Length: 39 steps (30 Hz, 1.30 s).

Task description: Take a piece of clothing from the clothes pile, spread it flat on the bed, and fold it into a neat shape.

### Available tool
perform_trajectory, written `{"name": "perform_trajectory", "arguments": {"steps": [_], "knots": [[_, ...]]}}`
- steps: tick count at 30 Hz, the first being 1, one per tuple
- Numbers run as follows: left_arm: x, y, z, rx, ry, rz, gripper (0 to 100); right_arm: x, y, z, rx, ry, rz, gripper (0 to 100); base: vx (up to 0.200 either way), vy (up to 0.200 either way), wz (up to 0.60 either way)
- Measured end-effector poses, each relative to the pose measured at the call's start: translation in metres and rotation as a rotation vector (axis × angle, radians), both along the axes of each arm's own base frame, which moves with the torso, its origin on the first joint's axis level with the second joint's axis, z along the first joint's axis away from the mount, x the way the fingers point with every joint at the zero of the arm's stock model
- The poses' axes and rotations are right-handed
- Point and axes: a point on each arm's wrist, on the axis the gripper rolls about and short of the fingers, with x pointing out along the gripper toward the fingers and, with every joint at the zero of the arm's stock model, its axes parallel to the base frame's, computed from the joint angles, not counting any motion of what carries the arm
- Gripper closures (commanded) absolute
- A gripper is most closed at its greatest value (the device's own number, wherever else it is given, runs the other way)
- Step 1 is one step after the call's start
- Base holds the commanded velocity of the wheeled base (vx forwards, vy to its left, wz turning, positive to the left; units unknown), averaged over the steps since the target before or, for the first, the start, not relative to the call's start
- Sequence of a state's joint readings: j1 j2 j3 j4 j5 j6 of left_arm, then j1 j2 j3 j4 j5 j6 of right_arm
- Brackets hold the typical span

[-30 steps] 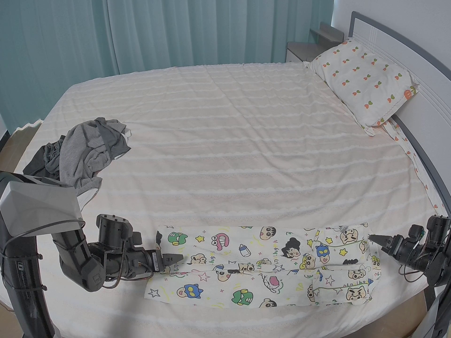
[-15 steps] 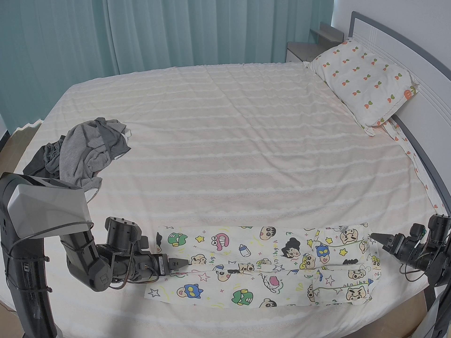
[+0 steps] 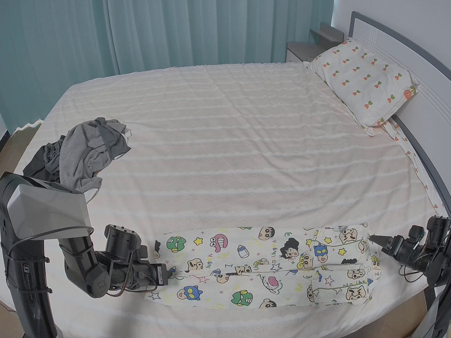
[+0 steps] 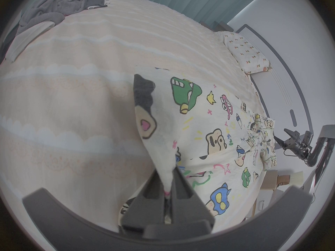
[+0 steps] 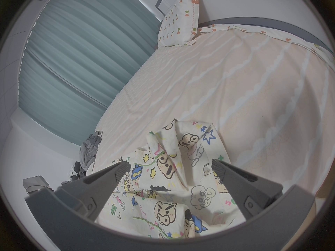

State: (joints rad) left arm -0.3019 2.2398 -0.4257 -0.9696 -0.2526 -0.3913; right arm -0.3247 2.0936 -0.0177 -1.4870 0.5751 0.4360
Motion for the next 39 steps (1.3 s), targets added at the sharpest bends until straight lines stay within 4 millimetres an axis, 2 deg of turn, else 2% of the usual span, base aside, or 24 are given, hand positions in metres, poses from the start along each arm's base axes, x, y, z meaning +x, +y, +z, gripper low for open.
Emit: {"name": "perform_trajectory", "arguments": {"steps": [10, 24, 30, 39], "knots": [[-0.002, 0.015, 0.017, -0.012, -0.011, 0.051, 100, 0.000, -0.001, -0.001, 0.003, 0.005, -0.007, 0, 0.000, 0.000, 0.00], [-0.004, 0.070, 0.035, -0.083, -0.022, 0.192, 100, 0.000, -0.002, -0.001, 0.002, -0.003, -0.007, 0, 0.000, 0.000, 0.00], [-0.008, 0.101, 0.047, -0.156, -0.053, 0.249, 100, 0.000, -0.003, 0.000, 0.024, -0.008, 0.001, 0, 0.000, 0.000, 0.00], [-0.020, 0.164, 0.056, -0.236, -0.100, 0.414, 100, 0.000, -0.008, 0.005, 0.073, -0.050, 0.001, 0, 0.000, 0.000, 0.00]]}}
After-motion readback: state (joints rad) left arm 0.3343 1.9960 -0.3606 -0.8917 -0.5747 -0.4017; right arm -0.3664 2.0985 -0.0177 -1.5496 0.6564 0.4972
